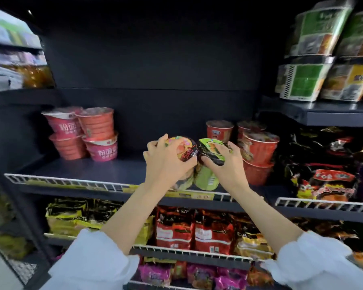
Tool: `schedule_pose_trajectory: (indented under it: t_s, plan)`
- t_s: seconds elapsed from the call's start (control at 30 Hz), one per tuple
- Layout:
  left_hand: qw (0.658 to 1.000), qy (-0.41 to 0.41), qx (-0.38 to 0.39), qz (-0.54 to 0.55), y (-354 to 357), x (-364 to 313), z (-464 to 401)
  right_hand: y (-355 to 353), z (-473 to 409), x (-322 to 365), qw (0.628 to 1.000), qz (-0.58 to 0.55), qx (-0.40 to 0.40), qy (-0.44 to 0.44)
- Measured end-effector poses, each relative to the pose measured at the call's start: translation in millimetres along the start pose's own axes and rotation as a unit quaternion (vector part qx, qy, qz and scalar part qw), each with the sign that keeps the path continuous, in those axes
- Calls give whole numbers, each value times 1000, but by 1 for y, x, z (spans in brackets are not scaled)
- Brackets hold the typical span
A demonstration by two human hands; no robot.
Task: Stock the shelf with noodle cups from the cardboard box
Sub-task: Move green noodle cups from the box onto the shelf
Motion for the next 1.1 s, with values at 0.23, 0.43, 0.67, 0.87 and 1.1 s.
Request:
schedule_pose_trajectory:
  t_s: [0.23, 0.43, 0.67, 0.87, 1.1]
  plan:
    - [999, 0, 45, -3, 64, 24, -74, 85, -80, -13, 999, 27, 30, -15]
    - [998, -13, 65, 12, 102, 43, -122, 146, -136, -34, 992, 77, 94, -20]
    - [997, 2, 78, 27, 130, 46, -149, 192, -149, -62, 951, 266, 138, -81]
    - [996, 15, 76, 53, 134, 46, -164, 194, -156, -53, 905, 383, 86, -165]
    - [992, 28, 70, 99, 127, 35, -189, 206, -170, -65, 956, 124, 262, -41]
Point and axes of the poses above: each hand's wrist, its own z-axis away from the middle knuckle, its own y-axis out of the palm, x = y × z, the point moved 9 cm from there along -z, towards the middle knuckle, and after that the axes turned 12 degrees about -x, right-handed, at the moved point
